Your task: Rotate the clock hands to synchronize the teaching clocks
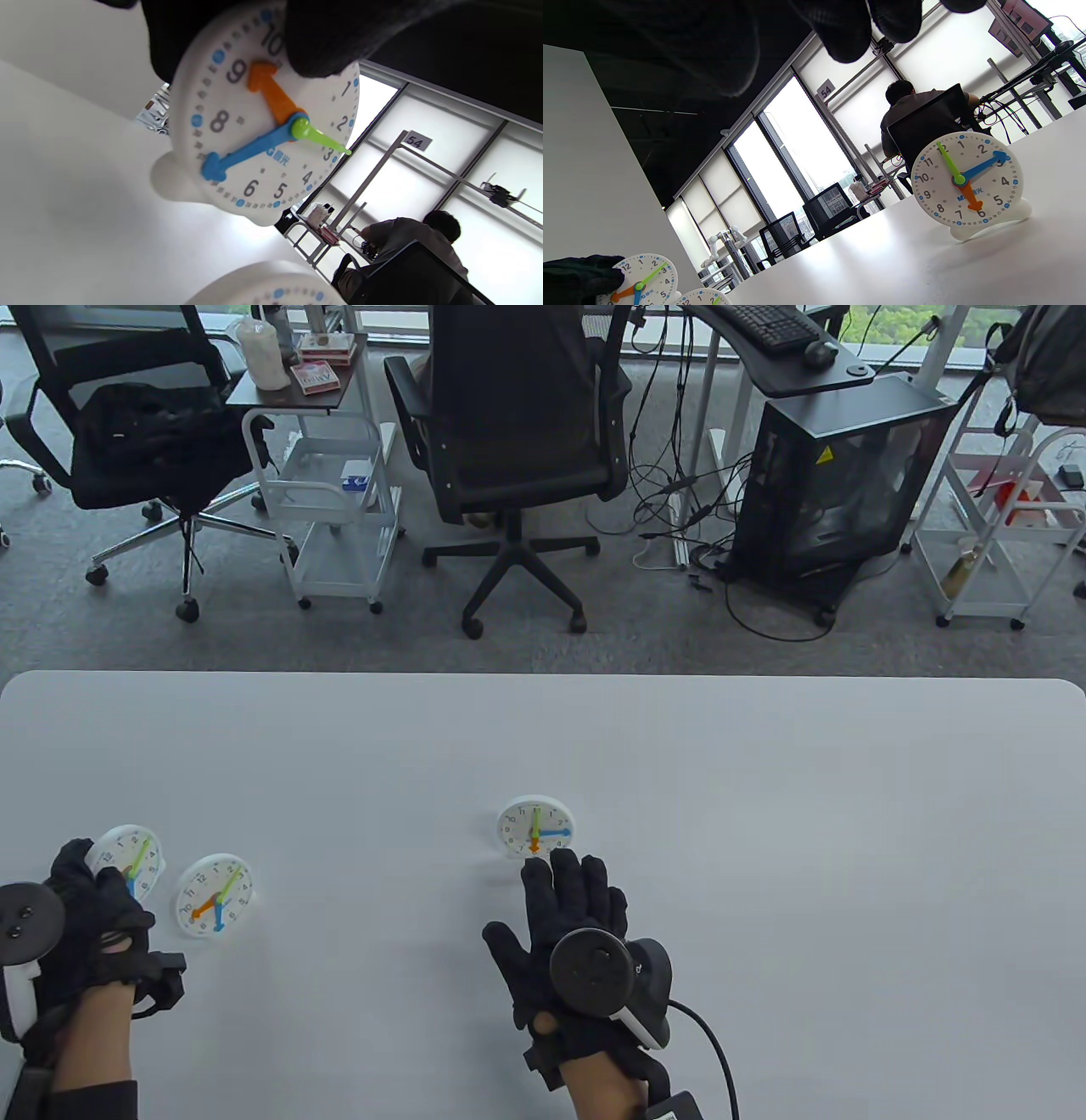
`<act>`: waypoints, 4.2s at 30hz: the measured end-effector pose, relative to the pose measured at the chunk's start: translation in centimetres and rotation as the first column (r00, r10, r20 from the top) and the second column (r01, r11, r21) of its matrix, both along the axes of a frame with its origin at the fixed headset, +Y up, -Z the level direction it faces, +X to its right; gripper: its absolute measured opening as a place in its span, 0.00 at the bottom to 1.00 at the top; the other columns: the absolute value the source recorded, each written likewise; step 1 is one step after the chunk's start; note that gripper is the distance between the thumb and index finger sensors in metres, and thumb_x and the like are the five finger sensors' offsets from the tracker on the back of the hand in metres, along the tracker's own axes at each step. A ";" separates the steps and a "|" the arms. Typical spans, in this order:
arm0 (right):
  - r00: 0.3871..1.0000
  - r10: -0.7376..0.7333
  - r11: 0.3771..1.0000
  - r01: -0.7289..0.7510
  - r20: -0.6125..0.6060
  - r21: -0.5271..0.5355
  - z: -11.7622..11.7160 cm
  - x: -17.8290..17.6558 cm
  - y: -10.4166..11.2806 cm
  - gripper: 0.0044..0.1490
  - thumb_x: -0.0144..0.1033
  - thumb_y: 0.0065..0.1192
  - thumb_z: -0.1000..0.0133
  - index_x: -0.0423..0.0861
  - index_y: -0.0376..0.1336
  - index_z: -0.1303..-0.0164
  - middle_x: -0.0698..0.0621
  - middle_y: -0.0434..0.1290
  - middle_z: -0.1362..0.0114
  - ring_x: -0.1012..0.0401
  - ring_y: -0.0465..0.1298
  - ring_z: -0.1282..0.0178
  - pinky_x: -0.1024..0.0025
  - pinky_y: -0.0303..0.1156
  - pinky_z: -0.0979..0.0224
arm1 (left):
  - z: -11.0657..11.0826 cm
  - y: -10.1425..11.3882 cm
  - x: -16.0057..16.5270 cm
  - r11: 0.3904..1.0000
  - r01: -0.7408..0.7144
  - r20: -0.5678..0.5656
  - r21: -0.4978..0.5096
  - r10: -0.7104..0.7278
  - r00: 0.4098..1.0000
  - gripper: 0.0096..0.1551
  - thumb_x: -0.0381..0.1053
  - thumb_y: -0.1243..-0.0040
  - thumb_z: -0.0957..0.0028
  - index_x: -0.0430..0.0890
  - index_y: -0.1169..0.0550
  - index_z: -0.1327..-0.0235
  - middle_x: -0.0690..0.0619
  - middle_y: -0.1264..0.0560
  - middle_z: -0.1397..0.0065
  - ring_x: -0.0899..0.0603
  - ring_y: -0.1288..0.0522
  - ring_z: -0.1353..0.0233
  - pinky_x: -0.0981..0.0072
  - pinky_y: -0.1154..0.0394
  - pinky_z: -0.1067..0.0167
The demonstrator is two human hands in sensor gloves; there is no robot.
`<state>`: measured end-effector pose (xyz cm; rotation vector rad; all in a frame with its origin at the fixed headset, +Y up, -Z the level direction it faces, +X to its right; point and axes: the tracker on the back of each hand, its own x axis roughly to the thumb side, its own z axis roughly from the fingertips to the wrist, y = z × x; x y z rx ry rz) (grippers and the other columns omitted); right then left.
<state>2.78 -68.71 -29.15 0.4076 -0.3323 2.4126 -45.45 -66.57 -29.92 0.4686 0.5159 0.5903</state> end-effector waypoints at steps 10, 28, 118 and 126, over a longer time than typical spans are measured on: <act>0.997 -0.054 0.999 0.054 -0.051 0.002 0.7 -1.0 0.4 0.53 0.56 0.59 0.42 0.29 0.53 0.21 0.27 0.50 0.19 0.24 0.48 0.24 0.25 0.44 0.34 | 1.5 3.6 6.4 0.971 -0.132 0.411 0.200 0.039 0.911 0.33 0.51 0.35 0.45 0.51 0.29 0.25 0.45 0.17 0.35 0.32 0.20 0.38 0.27 0.36 0.36; 0.852 -0.477 0.850 0.384 -0.215 -0.361 1.2 -3.4 -1.1 0.42 0.41 0.66 0.44 0.27 0.59 0.28 0.40 0.77 0.39 0.45 0.83 0.49 0.40 0.72 0.44 | 2.0 -0.5 18.5 0.906 -0.381 0.838 -0.181 0.346 0.423 0.35 0.51 0.36 0.45 0.47 0.31 0.24 0.44 0.16 0.38 0.31 0.18 0.41 0.26 0.35 0.38; 0.927 -0.346 0.935 0.326 -0.148 -0.140 2.5 -3.0 0.8 0.41 0.38 0.70 0.47 0.22 0.64 0.36 0.41 0.83 0.50 0.49 0.87 0.61 0.41 0.76 0.47 | 1.4 -4.5 19.5 0.713 -0.523 0.700 -0.467 0.659 0.274 0.37 0.52 0.18 0.54 0.49 0.27 0.35 0.52 0.15 0.45 0.37 0.16 0.45 0.30 0.31 0.38; 0.923 -0.354 0.931 0.333 -0.151 -0.147 2.5 -3.0 0.7 0.41 0.39 0.68 0.45 0.23 0.63 0.34 0.41 0.82 0.48 0.48 0.87 0.59 0.40 0.75 0.46 | 1.5 -4.5 19.6 0.730 -0.529 0.719 -0.432 0.633 0.287 0.37 0.52 0.20 0.52 0.48 0.27 0.33 0.51 0.14 0.44 0.36 0.15 0.44 0.30 0.31 0.38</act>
